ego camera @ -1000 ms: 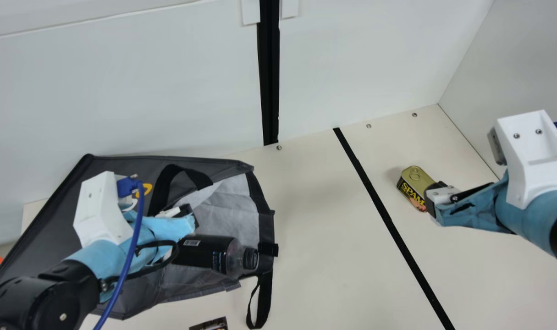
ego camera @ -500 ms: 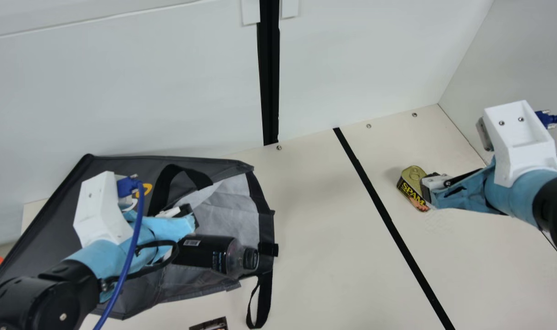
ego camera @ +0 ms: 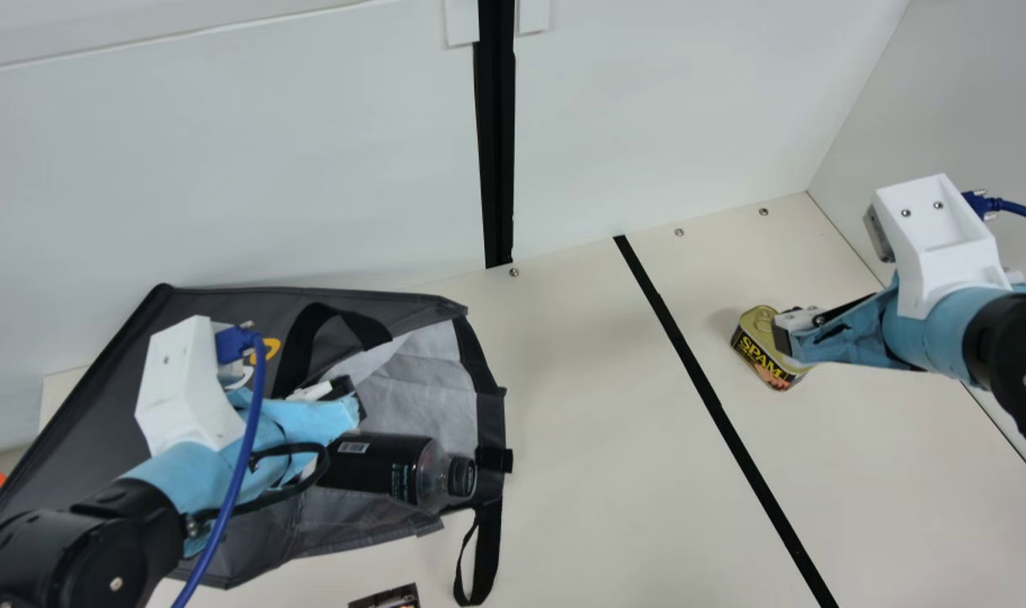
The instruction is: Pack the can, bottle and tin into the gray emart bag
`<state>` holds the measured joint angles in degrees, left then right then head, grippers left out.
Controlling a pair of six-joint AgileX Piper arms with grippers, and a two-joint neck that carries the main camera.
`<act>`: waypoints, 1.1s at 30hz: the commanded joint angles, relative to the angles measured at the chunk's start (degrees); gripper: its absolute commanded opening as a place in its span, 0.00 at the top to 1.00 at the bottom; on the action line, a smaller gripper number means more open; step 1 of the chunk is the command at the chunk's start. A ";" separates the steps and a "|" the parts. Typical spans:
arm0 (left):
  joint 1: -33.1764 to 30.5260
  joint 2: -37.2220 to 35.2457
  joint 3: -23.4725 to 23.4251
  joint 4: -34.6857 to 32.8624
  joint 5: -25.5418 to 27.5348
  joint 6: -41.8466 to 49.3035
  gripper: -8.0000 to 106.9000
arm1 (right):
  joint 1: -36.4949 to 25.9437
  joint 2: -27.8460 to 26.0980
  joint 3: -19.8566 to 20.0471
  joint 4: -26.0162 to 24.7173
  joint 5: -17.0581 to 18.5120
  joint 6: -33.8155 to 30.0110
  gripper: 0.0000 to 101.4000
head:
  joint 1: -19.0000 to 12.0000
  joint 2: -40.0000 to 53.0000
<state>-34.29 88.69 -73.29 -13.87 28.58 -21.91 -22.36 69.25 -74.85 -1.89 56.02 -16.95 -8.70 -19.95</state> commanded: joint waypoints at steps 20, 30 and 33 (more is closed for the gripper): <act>0.00 0.00 0.00 0.00 0.00 0.00 0.84 | -4.31 10.40 -3.12 4.69 -3.69 -9.26 0.10 | -1.30 -0.05; 0.00 0.00 0.00 0.00 0.00 0.00 0.84 | -6.11 15.47 -5.31 7.59 -4.01 -15.58 0.10 | -1.30 -0.05; 0.00 0.00 0.00 0.00 0.00 0.00 0.84 | -6.79 16.93 -5.92 8.54 -3.99 -17.43 0.10 | -1.30 -0.05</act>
<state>-34.29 88.69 -73.29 -13.87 28.58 -21.91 -29.01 85.73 -80.63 6.36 51.85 -33.68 -8.70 -19.95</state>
